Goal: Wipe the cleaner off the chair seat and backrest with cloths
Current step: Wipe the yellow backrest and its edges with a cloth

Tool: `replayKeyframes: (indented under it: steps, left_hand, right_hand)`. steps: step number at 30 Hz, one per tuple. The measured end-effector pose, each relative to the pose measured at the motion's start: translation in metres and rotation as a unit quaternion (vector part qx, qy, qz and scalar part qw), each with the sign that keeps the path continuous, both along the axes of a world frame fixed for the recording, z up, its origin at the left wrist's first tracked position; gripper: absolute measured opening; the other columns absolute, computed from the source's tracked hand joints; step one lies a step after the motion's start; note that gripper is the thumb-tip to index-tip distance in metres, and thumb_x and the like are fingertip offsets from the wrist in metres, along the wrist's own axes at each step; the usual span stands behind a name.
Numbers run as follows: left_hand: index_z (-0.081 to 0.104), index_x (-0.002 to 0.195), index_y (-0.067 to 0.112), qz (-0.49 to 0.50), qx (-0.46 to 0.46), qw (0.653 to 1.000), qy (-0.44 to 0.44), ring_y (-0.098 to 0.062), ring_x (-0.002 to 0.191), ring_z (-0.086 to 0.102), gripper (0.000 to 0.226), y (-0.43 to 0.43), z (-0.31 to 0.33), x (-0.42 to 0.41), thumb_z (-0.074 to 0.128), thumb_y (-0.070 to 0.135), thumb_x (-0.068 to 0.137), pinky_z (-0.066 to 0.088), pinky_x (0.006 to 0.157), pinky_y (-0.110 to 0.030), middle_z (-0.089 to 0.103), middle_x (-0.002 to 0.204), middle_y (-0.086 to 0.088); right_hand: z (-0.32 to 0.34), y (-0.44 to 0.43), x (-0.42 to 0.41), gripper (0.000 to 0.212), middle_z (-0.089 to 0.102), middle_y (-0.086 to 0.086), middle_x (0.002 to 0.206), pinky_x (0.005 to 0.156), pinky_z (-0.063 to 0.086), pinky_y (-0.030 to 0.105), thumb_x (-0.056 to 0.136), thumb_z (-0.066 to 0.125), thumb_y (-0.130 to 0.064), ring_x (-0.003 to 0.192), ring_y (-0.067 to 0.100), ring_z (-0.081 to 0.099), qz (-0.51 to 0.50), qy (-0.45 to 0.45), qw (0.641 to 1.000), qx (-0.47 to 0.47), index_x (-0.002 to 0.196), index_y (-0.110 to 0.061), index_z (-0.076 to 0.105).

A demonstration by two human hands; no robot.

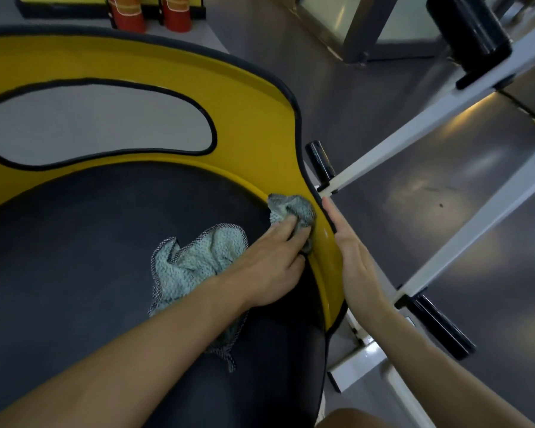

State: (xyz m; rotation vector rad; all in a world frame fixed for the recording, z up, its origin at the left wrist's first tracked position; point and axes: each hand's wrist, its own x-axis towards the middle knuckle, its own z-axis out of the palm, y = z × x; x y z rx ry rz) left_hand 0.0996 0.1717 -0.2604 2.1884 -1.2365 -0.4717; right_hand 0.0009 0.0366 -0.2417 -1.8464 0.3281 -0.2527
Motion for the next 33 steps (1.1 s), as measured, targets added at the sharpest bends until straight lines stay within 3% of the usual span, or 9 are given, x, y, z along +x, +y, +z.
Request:
replayKeyframes:
  steps: [2, 5, 8, 10, 13, 18, 23, 27, 33]
  left_hand:
    - [0.016, 0.16, 0.013, 0.001, -0.011, 1.0, 0.011, -0.01, 0.147, 0.006, 0.059, -0.001, 0.004, -0.001, 0.038, 0.021, 0.105, -0.003, 0.109, -0.012, 0.004, 0.165, -0.004]
    - [0.003, 0.162, 0.021, -0.014, 0.042, 0.999, 0.004, -0.014, 0.153, -0.006, 0.065, 0.002, -0.005, -0.002, 0.037, 0.026, 0.106, -0.009, 0.114, -0.019, -0.01, 0.169, -0.004]
    - [0.004, 0.162, 0.021, -0.039, 0.094, 0.994, -0.032, -0.023, 0.155, -0.009, 0.067, 0.003, -0.021, -0.002, 0.032, 0.033, 0.102, -0.007, 0.126, -0.036, -0.004, 0.168, -0.011]
    - [0.005, 0.162, 0.02, -0.035, 0.088, 0.995, -0.026, -0.022, 0.155, -0.01, 0.066, 0.003, -0.019, -0.003, 0.031, 0.031, 0.102, -0.004, 0.127, -0.037, -0.005, 0.169, -0.011]
    - [0.002, 0.162, 0.023, -0.017, 0.021, 0.999, 0.018, -0.015, 0.154, -0.008, 0.065, 0.003, -0.005, -0.007, 0.033, 0.022, 0.105, -0.004, 0.12, -0.024, -0.011, 0.169, -0.001]
    - [-0.003, 0.161, 0.027, 0.0, 0.032, 0.999, 0.03, -0.019, 0.155, -0.006, 0.07, 0.0, -0.013, -0.009, 0.035, 0.02, 0.103, -0.002, 0.123, -0.028, -0.011, 0.169, -0.004]
    - [0.017, 0.16, 0.012, -0.068, 0.053, 0.994, -0.073, -0.019, 0.15, 0.009, 0.067, 0.004, -0.02, -0.014, 0.04, 0.024, 0.098, -0.005, 0.126, -0.037, 0.022, 0.155, -0.01]
    - [0.008, 0.162, 0.014, -0.045, 0.04, 0.998, -0.023, -0.016, 0.154, -0.003, 0.066, 0.002, -0.014, -0.011, 0.035, 0.02, 0.102, -0.015, 0.122, -0.025, 0.002, 0.167, -0.011]
    - [-0.001, 0.162, 0.024, 0.046, 0.026, 0.994, 0.095, -0.017, 0.155, -0.006, 0.068, -0.009, -0.005, -0.004, 0.036, 0.018, 0.105, 0.005, 0.121, -0.026, -0.019, 0.167, 0.0]
  right_hand:
    - [0.005, -0.007, -0.005, 0.054, 0.037, -0.038, 0.149, 0.118, 0.027, 0.024, 0.101, 0.038, -0.034, 0.141, -0.007, 0.033, 0.049, 0.045, 0.997, -0.036, 0.151, -0.049, 0.026]
    - [0.019, -0.019, -0.011, 0.08, 0.035, -0.048, 0.142, 0.107, 0.037, 0.013, 0.096, 0.061, -0.047, 0.134, -0.011, 0.041, 0.147, 0.114, 0.98, -0.071, 0.154, -0.053, 0.006]
    - [0.023, -0.024, -0.017, 0.105, 0.035, -0.036, 0.15, 0.111, 0.042, 0.027, 0.082, 0.075, -0.053, 0.133, -0.005, 0.046, 0.179, 0.147, 0.969, -0.081, 0.152, -0.06, -0.003]
    - [0.019, -0.021, -0.022, 0.109, 0.033, -0.034, 0.152, 0.115, 0.04, 0.036, 0.077, 0.079, -0.057, 0.136, -0.002, 0.044, 0.164, 0.135, 0.973, -0.089, 0.151, -0.062, -0.002]
    - [0.012, -0.017, -0.024, 0.112, 0.031, -0.03, 0.156, 0.117, 0.037, 0.047, 0.075, 0.082, -0.055, 0.143, 0.003, 0.038, 0.139, 0.097, 0.981, -0.09, 0.155, -0.055, 0.003]
    - [-0.001, -0.011, -0.031, 0.116, 0.037, -0.032, 0.151, 0.114, 0.039, 0.05, 0.07, 0.085, -0.057, 0.14, 0.006, 0.042, 0.101, 0.07, 0.991, -0.061, 0.155, -0.053, 0.006]
    - [-0.001, -0.009, -0.03, 0.121, 0.04, -0.029, 0.15, 0.114, 0.038, 0.053, 0.062, 0.086, -0.065, 0.139, 0.007, 0.045, 0.096, 0.072, 0.991, -0.051, 0.153, -0.056, 0.007]
    - [-0.005, -0.009, -0.03, 0.124, 0.039, -0.023, 0.154, 0.115, 0.038, 0.053, 0.063, 0.085, -0.065, 0.141, 0.009, 0.043, 0.094, 0.055, 0.993, -0.048, 0.157, -0.047, 0.007]
    - [-0.013, -0.003, -0.027, 0.105, 0.037, -0.013, 0.157, 0.111, 0.043, 0.051, 0.075, 0.069, -0.075, 0.14, 0.014, 0.045, 0.056, 0.013, 0.995, -0.085, 0.158, -0.044, 0.012]
